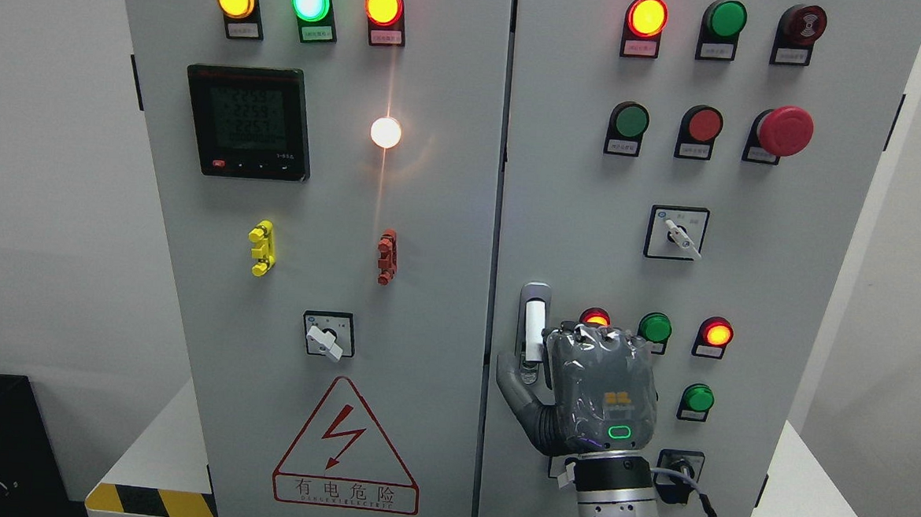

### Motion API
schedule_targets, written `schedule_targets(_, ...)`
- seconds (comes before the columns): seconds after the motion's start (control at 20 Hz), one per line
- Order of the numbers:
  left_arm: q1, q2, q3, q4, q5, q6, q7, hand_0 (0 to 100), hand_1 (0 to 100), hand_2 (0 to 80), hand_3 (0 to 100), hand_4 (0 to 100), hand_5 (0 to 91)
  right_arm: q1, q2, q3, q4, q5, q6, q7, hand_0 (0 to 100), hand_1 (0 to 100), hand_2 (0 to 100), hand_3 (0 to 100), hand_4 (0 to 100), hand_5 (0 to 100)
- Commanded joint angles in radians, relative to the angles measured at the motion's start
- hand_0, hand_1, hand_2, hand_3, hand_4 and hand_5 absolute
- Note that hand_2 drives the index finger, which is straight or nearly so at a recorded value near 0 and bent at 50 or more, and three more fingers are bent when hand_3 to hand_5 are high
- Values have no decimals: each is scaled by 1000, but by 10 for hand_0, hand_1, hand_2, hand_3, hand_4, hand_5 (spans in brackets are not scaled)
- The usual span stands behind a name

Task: Release door handle
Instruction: 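Close the right hand's fingers around the silver handle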

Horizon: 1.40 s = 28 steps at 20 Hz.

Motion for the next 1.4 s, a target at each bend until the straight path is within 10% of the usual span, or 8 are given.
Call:
schedule_targets(0.0, 17, 0, 0, 0, 0, -1, 0, 120, 556, 0, 0, 0, 0, 0, 0, -2, 4, 0, 1, 0, 395, 379, 1000, 1000, 1000, 1000)
schedule_targets(1.35, 17, 0, 0, 0, 0, -1, 0, 120, 556, 0, 0, 0, 0, 1, -2, -23, 4, 1, 4, 0, 461, 369, 1000, 1000, 1000, 1000)
